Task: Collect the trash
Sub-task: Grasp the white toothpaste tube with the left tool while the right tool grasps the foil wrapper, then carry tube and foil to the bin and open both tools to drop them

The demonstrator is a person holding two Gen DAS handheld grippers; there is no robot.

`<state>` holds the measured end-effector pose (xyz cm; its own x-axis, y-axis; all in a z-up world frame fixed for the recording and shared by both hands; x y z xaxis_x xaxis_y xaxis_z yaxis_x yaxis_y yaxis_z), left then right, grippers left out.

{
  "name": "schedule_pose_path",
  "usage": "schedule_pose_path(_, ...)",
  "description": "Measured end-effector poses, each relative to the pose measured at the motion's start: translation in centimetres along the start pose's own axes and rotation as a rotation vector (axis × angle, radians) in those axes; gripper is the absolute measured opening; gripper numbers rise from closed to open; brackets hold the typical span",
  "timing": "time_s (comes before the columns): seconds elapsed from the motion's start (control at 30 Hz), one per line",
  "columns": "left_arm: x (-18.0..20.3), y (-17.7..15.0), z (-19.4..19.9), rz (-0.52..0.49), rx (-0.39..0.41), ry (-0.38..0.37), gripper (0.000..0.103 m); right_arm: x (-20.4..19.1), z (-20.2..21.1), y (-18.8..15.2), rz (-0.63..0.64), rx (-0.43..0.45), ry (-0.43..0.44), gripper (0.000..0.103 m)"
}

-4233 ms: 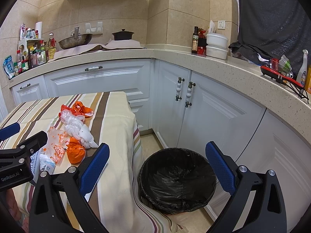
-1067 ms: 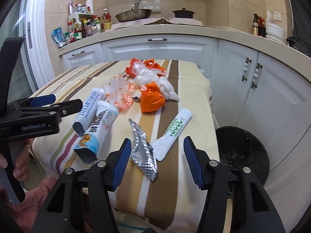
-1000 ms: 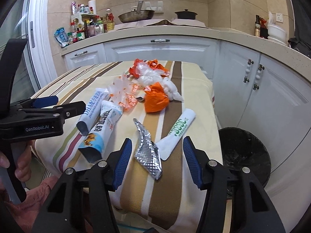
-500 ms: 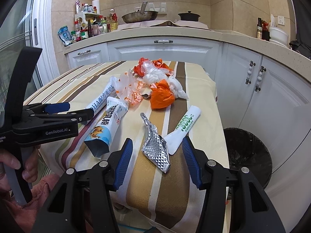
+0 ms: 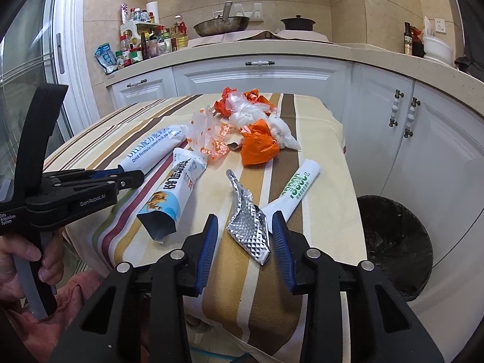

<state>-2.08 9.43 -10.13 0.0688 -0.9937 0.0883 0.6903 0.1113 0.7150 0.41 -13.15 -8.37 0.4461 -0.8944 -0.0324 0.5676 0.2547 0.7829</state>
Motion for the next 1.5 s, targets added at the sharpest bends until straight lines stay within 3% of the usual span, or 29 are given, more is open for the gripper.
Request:
schedule_pose_path(0.33, -0.3, -0.1, 0.5, 0.018, 0.008, -0.032, 0.004, -0.6, -0.2, -0.6, 0.031, -0.007, -0.008, 0.012)
schedule_pose_path(0.8, -1.1, 0.8, 3.2, 0.034, 0.095, -0.036, 0.002, -0.7, 2.0, 1.2, 0.035, 0.081, -0.027, 0.01)
schedule_pose_path(1.0, -0.2, 2.0, 4.7, 0.014, 0.138, -0.071, 0.002, 0.2, 2.7, 2.0, 0.026, 0.11, -0.059, 0.01)
schedule_pose_path(1.23, 4.2, 3.9, 4.7, -0.062, 0.156, -0.18, 0.002, 4.2, 3.6, 2.2, -0.032, 0.134, -0.174, 0.01)
schedule_pose_path(1.5, 13.1, 5.3, 2.0, -0.199, 0.13, -0.308, 0.002, 11.9, 4.2, 1.3, -0.124, 0.145, -0.337, 0.01)
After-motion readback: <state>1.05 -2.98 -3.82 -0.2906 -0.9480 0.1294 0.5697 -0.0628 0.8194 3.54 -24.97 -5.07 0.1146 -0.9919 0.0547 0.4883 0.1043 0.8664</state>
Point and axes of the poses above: each gripper's, at about its wrist camera, not at the fingertips, and z roughly against the way its jaws point, x to its right, y to its top, the point moved 3 cm from there along -z, roughly the way its jaws point, and after that the axes turned 4 degrees about -y, right-handed, at the moved point
